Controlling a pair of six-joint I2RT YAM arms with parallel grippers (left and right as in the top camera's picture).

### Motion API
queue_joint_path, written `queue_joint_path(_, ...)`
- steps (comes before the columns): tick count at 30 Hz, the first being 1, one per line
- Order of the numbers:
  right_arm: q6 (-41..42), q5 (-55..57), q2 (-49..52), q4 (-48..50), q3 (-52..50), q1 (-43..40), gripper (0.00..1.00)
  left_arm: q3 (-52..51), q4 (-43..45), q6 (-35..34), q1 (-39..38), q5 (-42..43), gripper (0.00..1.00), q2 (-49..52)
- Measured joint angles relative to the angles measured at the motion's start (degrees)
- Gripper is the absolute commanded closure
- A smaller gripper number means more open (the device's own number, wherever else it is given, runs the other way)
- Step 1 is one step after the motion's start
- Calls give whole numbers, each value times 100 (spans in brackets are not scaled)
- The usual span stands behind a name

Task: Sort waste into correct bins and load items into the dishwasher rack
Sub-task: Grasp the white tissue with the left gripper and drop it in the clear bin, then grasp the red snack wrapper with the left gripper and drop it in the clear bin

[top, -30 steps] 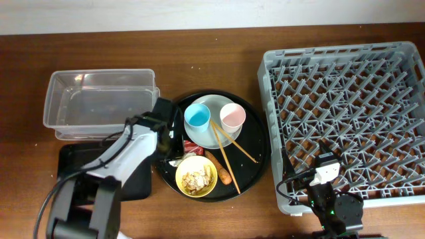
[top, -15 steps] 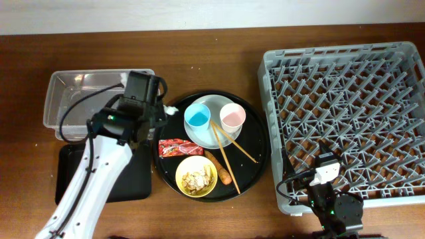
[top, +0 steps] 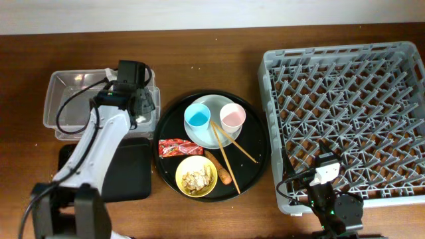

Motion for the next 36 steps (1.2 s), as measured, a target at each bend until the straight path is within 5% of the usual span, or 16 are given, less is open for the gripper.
queue_joint_path(7,0,0,0,0,0,0,2,205,-1604,55,-120,2081,22,-944)
queue_joint_path(12,4,0,0,0,0,0,2,-142,-1965,-1808,-789,2299,22,-933)
queue_joint_path(16,2,2,0,-2,0,0,2,-1274,-1027,-4177,-1569,1504,27,-905)
queue_joint_path(22,2,0,4,0,0,0,2,-2133,437,-5082,-1587,1283,27,-905)
queue_joint_path(28,0,0,4,0,0,0,2,-2345,730,-5342,-1587,1097,33,-905)
queue_joint_path(31,0,0,4,0,0,0,2,-2345,704,-5309,-1587,1095,50,-905)
queue_joint_path(33,2,0,4,0,0,0,2,-2356,693,-4983,-1587,1097,52,-1027)
queue_joint_path(34,2,0,4,0,0,0,2,-2376,673,-4583,-1587,1095,51,-1311)
queue_joint_path(36,0,0,7,0,0,0,2,-2376,680,-3556,-1587,1097,16,-2153)
